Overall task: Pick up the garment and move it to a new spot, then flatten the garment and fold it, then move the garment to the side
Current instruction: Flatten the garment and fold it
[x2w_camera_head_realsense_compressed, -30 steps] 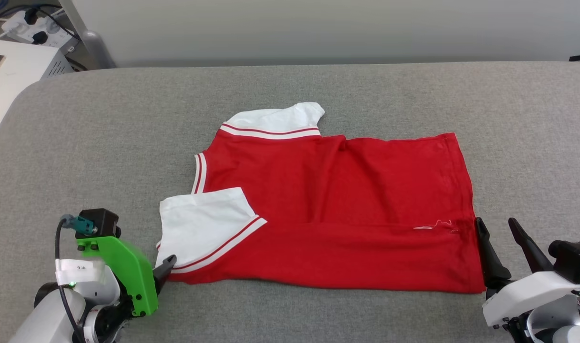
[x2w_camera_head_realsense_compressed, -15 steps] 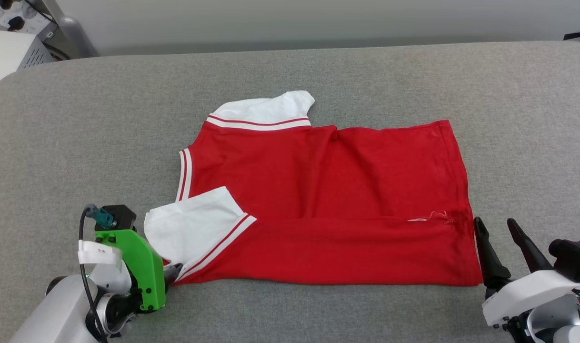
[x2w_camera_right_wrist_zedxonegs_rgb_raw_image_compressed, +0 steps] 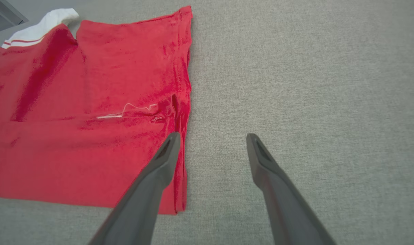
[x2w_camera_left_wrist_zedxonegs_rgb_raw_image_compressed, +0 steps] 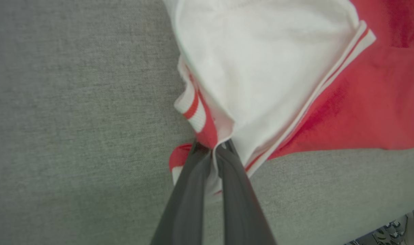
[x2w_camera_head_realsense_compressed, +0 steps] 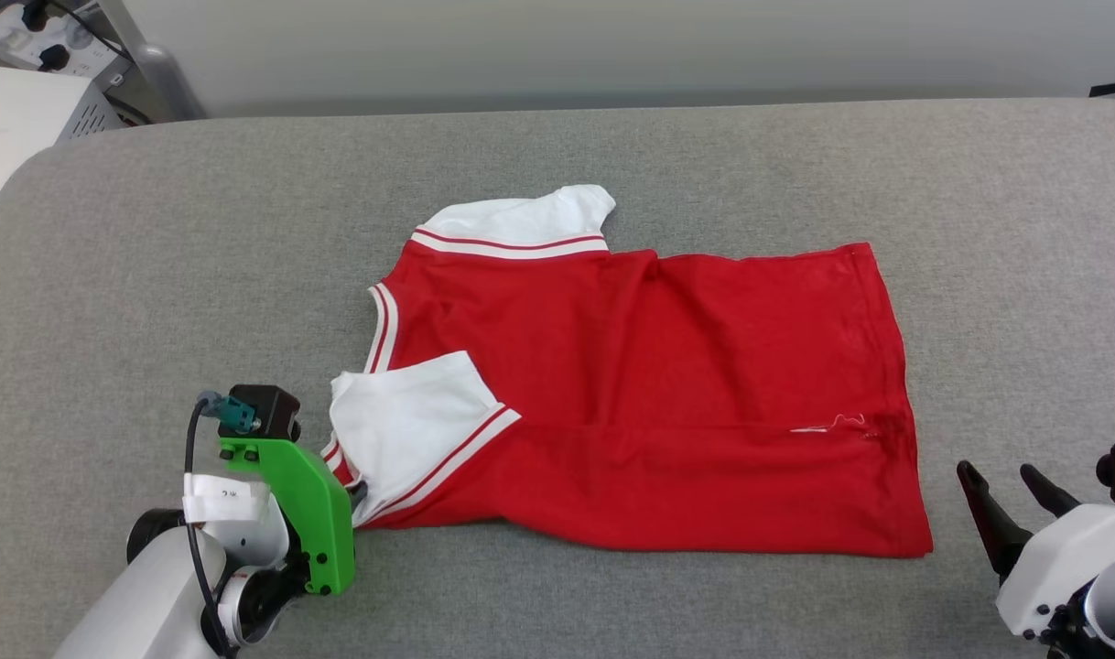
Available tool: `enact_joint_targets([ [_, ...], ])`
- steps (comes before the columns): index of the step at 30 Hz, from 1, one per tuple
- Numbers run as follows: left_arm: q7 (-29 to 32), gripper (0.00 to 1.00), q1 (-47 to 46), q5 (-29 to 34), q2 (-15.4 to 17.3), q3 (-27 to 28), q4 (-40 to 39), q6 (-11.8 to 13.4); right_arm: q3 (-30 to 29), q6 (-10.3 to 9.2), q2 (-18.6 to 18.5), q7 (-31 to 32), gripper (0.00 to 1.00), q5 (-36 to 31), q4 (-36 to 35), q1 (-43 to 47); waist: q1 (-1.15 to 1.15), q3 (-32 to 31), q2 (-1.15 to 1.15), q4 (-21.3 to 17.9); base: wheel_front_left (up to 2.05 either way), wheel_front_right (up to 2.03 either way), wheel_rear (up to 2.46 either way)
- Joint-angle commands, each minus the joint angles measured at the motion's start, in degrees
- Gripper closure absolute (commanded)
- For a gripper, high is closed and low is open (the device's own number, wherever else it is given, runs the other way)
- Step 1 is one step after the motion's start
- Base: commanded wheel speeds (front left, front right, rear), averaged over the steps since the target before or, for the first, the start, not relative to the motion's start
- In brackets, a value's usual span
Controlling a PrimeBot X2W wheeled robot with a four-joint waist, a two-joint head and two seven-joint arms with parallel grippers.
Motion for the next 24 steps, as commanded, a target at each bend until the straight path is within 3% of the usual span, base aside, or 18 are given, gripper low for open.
enact_joint_targets([
  [1, -0.69, 1.0, 0.52, 0.72, 0.52, 0.23, -1.43, 0.67, 0.37, -0.45, -0.99, 2.86, 0.0, 0.95, -0.23, 0.14, 0.0, 0.01, 0.0, 0.31, 0.0, 0.0, 0.0],
  [9, -1.35, 1.0, 1.42, 2.39, 2.0, 0.8, -10.16, 3.67, 4.27, -0.45, -3.73, 15.96, 0.0, 3.93, -2.34, -1.79, 0.0, 1.95, 0.0, 1.56, 0.0, 0.0, 0.0],
  [18, -1.48, 1.0, 1.58, 2.66, 1.57, 0.76, -13.44, 5.22, 9.29, -0.45, -3.99, 19.38, 0.0, 5.48, 3.74, -5.49, 0.0, 4.54, 0.0, 3.25, 0.0, 0.0, 0.0],
  [19, -1.61, 1.0, 1.69, 2.6, 1.5, 0.76, -13.51, 5.24, 9.9, -0.45, -3.87, 19.93, 0.5, 5.72, 4.6, -5.6, 0.0, 4.75, 0.0, 3.39, 0.0, 0.0, 0.0],
  [20, -1.8, 1.0, 1.75, 2.52, 1.42, 0.84, -13.58, 5.29, 10.41, -0.45, -3.67, 20.35, 0.7, 6.16, 5.22, -5.69, 0.0, 4.95, 0.0, 3.5, 0.0, 0.0, 0.0],
  [21, -1.99, 1.0, 1.8, 2.42, 1.34, 0.95, -13.62, 5.34, 10.61, -0.45, -3.54, 20.63, 1.0, 6.47, 5.67, -5.75, 0.0, 5.08, 0.0, 3.57, 0.0, 0.0, 0.0],
  [24, -2.78, 1.0, 1.93, 2.51, 1.31, 1.18, -13.78, 5.41, 10.86, -0.45, -3.81, 20.64, 1.0, 6.85, 6.47, -6.17, 0.0, 5.29, 0.0, 3.76, 0.0, 0.0, 0.0],
])
